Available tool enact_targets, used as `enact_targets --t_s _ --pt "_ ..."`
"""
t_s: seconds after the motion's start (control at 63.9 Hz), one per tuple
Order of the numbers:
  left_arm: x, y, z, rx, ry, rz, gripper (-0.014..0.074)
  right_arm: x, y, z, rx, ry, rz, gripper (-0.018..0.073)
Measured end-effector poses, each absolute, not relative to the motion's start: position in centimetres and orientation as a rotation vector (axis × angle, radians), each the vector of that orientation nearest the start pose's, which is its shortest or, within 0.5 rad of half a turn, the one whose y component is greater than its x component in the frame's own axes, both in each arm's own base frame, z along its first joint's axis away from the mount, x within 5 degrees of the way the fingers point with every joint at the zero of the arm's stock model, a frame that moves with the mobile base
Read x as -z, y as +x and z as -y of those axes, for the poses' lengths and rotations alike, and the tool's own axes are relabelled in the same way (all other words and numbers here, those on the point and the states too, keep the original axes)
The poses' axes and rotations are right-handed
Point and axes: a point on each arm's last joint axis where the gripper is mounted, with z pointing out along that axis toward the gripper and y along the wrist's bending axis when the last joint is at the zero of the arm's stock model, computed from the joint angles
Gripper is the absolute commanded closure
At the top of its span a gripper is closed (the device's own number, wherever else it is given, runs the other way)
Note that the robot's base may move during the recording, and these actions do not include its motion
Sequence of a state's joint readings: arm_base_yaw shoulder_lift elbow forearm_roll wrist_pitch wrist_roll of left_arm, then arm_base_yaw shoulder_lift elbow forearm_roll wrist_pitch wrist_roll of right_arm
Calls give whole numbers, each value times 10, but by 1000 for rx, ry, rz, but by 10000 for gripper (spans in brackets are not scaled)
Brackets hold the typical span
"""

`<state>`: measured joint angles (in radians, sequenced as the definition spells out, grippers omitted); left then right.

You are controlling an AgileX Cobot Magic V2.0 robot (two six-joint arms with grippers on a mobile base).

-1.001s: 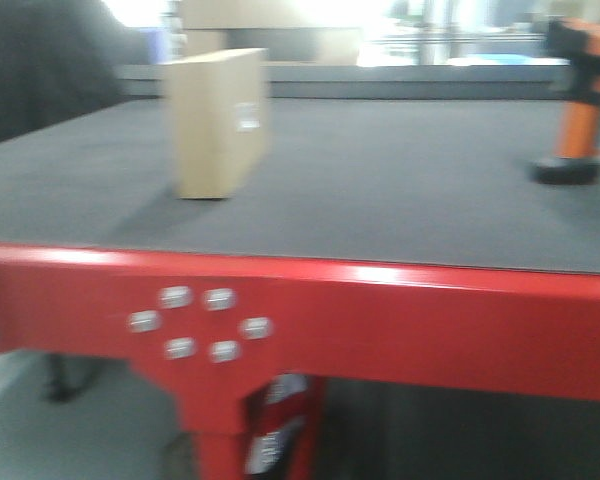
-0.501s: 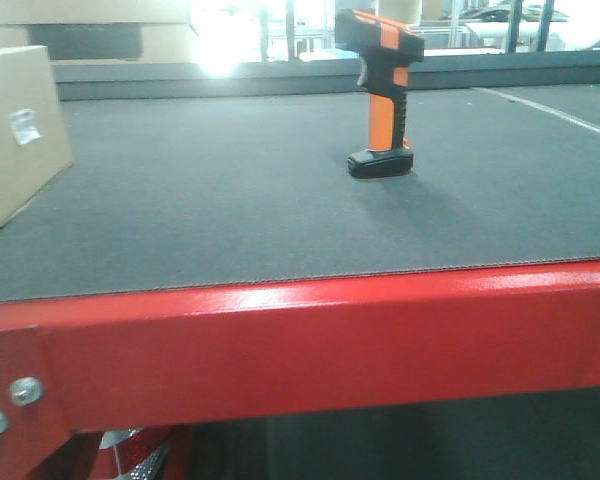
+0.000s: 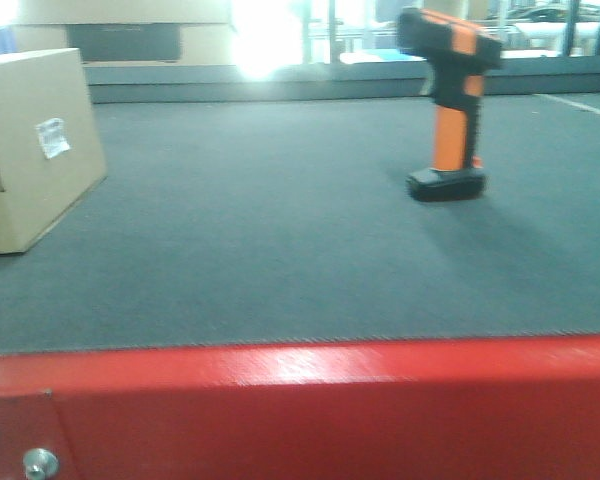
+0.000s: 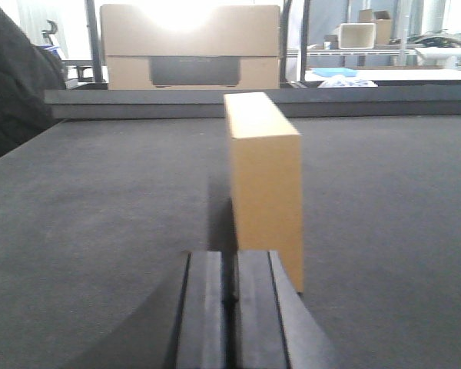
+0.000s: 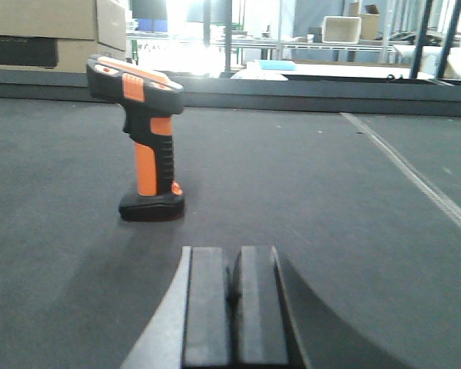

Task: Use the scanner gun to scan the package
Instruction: 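Turn and align the base alongside the conveyor belt, then move left gripper above the cardboard box, right gripper toward scanner gun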

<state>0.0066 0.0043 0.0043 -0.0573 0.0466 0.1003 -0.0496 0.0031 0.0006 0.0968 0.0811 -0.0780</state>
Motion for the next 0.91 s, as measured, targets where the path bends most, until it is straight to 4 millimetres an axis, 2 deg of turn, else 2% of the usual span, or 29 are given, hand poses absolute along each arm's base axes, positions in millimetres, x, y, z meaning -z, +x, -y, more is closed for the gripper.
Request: enact_targets --t_s 0.907 --pt "-207 57 0 -37 30 -1539 708 -205 57 2 18 47 -1567 713"
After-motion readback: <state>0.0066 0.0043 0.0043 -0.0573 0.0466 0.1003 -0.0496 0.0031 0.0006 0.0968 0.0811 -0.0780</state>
